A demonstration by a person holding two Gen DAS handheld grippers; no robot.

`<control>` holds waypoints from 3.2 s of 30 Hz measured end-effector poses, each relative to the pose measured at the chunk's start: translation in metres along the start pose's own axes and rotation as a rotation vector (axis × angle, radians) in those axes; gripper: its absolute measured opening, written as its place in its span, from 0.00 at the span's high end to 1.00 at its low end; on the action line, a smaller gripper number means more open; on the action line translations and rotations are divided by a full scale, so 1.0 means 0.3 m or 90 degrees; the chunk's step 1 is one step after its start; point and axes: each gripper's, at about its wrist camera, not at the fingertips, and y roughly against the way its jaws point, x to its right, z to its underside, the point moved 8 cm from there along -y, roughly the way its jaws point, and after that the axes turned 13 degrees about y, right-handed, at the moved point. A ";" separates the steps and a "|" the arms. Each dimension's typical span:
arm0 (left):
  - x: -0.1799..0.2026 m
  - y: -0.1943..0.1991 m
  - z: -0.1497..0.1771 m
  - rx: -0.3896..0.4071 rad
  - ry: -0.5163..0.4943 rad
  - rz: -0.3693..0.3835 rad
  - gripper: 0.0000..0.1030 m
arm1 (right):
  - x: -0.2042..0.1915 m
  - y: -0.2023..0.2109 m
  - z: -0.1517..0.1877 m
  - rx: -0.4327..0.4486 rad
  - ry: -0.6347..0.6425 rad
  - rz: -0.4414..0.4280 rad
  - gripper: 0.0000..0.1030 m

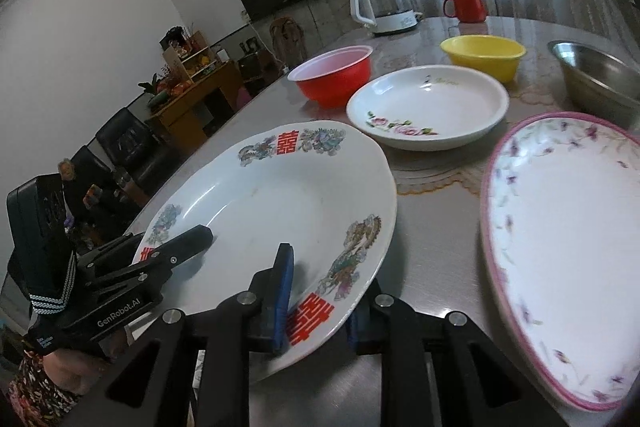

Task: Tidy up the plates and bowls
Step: 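Lift the red-print plate with the right gripper and carry it onto the pink-rimmed floral plate, then lower the red-print plate onto the floral plate and open the right gripper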

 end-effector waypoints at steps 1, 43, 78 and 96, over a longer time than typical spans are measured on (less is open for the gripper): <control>0.012 0.005 -0.001 0.004 -0.002 0.004 0.61 | 0.006 0.015 0.001 0.004 0.000 0.005 0.79; 0.763 -0.186 0.060 -0.115 -0.133 0.132 0.60 | 0.535 0.501 0.174 0.014 -0.189 0.198 0.79; 0.714 -0.130 0.099 -0.132 -0.131 0.044 0.54 | 0.577 0.421 0.164 -0.084 -0.137 0.288 0.70; 0.737 -0.151 0.109 -0.115 -0.171 0.023 0.53 | 0.574 0.515 0.205 -0.059 -0.171 0.282 0.70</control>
